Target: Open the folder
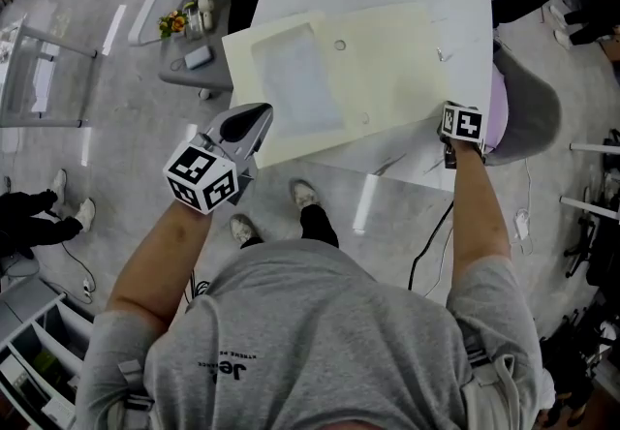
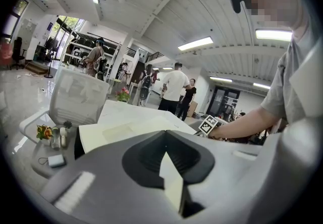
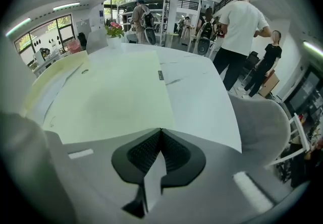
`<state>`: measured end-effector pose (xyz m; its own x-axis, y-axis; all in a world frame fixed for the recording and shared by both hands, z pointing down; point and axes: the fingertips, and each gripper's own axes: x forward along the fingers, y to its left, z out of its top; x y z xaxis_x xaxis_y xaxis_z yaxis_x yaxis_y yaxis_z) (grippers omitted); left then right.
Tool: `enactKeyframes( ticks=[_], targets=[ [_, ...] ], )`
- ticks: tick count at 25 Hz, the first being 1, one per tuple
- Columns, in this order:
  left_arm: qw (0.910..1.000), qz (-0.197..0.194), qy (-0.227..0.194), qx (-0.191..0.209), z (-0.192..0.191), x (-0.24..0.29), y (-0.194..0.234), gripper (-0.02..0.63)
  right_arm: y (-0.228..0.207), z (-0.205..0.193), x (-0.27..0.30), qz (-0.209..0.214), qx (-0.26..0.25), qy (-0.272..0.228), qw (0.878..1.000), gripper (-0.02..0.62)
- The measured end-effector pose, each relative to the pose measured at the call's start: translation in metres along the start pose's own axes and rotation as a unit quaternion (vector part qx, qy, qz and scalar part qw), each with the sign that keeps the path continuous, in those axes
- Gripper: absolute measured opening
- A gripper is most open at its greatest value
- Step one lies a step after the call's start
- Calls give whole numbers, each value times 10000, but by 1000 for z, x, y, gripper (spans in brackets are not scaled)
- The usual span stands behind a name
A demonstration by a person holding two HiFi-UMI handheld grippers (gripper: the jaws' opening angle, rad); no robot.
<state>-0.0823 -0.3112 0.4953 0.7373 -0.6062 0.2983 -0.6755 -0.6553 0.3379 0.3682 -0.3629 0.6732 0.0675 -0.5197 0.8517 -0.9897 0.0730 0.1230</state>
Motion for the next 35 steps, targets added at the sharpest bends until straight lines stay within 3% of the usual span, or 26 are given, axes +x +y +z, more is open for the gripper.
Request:
enactKeyframes(
  ticks=[17, 35],
  targets=[
    [10000, 25, -31, -16, 0, -1, -6, 57, -3, 0, 1, 14, 340, -140, 9993, 3],
    [10000, 63, -61, -30, 2, -2, -5, 57, -3, 0, 1, 38, 341, -113, 9993, 3]
  ],
)
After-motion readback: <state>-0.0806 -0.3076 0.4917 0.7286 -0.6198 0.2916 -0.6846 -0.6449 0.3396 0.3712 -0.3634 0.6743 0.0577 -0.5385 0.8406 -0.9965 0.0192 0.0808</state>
